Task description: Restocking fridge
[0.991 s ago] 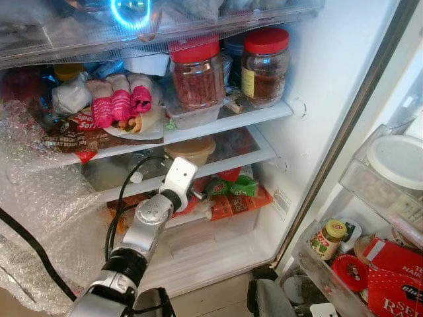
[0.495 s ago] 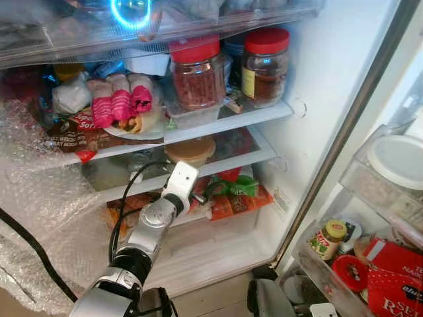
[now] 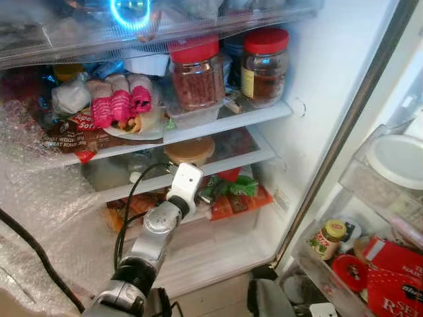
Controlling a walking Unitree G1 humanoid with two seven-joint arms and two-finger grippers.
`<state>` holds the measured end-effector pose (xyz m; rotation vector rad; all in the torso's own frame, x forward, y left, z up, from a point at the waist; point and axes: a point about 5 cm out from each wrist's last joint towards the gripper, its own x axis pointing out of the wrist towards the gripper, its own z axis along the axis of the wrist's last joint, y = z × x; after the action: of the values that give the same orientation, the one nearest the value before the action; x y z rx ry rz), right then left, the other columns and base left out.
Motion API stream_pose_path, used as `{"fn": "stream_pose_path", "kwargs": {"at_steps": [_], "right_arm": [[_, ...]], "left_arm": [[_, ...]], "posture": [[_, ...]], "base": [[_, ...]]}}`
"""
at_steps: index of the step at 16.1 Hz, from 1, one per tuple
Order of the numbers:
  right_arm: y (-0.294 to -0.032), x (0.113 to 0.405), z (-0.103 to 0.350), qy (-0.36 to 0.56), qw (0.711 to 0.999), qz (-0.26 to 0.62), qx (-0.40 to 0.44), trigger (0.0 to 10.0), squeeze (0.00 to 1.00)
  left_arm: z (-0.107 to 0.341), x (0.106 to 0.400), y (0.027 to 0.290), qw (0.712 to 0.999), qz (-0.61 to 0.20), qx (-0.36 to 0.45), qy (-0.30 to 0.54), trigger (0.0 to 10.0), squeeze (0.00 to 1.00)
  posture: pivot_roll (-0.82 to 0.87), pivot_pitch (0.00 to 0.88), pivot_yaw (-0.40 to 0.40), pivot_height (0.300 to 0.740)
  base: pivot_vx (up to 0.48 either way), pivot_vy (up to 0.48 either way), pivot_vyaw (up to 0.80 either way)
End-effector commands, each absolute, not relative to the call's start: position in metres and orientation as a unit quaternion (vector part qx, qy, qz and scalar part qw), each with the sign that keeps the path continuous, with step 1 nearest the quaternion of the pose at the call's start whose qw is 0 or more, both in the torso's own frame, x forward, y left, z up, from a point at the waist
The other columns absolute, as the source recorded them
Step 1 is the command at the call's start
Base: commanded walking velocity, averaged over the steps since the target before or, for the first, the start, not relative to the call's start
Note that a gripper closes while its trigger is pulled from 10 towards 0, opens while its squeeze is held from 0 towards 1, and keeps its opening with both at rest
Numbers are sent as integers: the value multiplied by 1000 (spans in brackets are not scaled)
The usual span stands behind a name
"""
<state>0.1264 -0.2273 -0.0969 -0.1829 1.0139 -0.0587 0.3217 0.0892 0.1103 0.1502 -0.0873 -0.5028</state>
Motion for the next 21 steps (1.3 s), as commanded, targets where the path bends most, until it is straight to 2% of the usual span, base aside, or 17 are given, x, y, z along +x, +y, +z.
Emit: {"fn": "stream_pose_path", "kwargs": {"at_steps": [1, 3, 8, 21], "right_arm": [[-225, 122, -99, 491, 867, -29, -79, 10000, 0], [-226, 122, -99, 492, 866, -27, -80, 10000, 0], [-226, 122, -99, 493, 866, -24, -82, 10000, 0], [-224, 122, -99, 493, 866, -25, -78, 10000, 0]], "left_arm": [[113, 307, 102, 966, -237, 89, -57, 10000, 0], [116, 289, 113, 970, -215, 88, -65, 10000, 0], [117, 275, 125, 984, -158, 65, -45, 10000, 0], [114, 276, 126, 987, -146, 64, -25, 10000, 0]], "posture": [[-155, 25, 30, 602], [-149, 25, 28, 602], [-149, 16, 30, 602], [-147, 0, 38, 602]], "base": [[0, 0, 0], [0, 0, 0], [-52, 0, 0], [-342, 0, 0]]}}
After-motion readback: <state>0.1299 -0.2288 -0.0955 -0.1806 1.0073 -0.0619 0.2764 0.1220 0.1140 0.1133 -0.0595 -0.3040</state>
